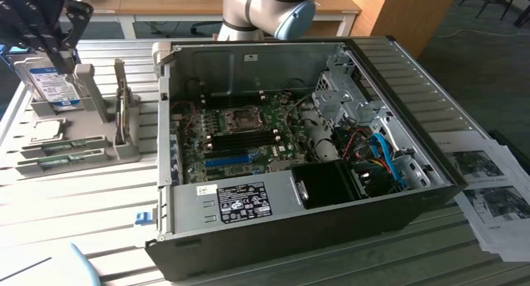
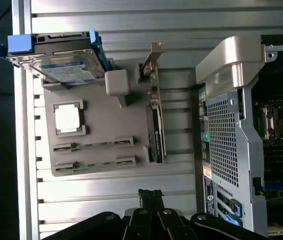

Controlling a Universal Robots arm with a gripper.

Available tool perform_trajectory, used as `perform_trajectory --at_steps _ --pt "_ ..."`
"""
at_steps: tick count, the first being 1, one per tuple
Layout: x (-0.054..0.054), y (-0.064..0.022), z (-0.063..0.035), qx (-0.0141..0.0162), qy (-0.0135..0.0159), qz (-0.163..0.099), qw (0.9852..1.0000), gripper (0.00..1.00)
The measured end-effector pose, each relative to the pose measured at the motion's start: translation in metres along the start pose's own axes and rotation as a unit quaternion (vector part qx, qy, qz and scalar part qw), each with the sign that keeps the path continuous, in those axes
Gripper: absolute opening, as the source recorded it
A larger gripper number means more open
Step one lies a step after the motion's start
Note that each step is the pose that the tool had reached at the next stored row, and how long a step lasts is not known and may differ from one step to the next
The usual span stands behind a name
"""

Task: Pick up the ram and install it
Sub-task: 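Reach for the ram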

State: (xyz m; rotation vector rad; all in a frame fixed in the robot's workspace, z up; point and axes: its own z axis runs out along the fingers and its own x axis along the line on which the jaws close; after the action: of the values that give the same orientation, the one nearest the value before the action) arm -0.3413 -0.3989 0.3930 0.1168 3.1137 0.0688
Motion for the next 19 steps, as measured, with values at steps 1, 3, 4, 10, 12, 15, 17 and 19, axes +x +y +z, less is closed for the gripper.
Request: perform_trajectory --at_steps 1,3,4,10,12,15,17,19 --pt "0.003 -0.0002 -0.0001 0.0000 0.0000 0.000 1.0000 0.09" --pt "0.008 -0.0006 -0.0001 0.0000 0.0000 0.000 1.0000 0.09" --pt "0.013 -0.0010 -0.0002 0.0000 0.0001 0.000 1.0000 0.09" --pt "0.039 -0.0030 -0.0007 0.0001 0.0008 0.000 1.0000 0.09" --pt "0.046 -0.0034 -0.0006 0.0000 0.0011 0.000 1.0000 0.09" --pt "0.056 -0.0042 -0.0007 0.0001 0.0021 0.000 1.0000 0.09" --pt "0.062 -0.0047 -0.0007 0.0002 0.0028 0.000 1.0000 0.09" --pt "0.067 -0.0051 -0.0007 0.0002 0.0036 0.000 1.0000 0.09"
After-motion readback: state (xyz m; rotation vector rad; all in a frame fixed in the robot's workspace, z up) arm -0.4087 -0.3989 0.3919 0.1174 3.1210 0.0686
